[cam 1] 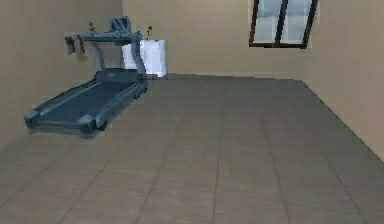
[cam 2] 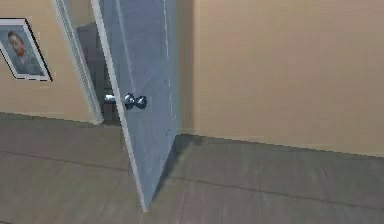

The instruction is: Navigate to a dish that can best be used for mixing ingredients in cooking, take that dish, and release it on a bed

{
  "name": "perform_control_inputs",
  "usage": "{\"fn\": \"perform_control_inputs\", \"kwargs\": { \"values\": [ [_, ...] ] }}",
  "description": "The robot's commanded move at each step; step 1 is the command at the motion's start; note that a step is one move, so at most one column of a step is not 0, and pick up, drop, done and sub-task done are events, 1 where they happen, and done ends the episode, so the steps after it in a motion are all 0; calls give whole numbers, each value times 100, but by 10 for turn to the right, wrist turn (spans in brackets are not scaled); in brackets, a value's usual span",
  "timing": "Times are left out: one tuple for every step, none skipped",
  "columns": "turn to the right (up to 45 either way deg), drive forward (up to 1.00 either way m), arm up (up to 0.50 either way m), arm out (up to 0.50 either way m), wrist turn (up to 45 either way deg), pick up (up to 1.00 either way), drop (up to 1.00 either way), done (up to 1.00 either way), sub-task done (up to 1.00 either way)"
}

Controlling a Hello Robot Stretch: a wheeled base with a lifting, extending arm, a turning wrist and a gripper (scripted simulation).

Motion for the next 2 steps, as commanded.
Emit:
{"fn": "perform_control_inputs", "kwargs": {
  "values": [
    [0,100,0,0,0,0,0,0,0],
    [0,100,0,0,0,0,0,0,0]
  ]
}}
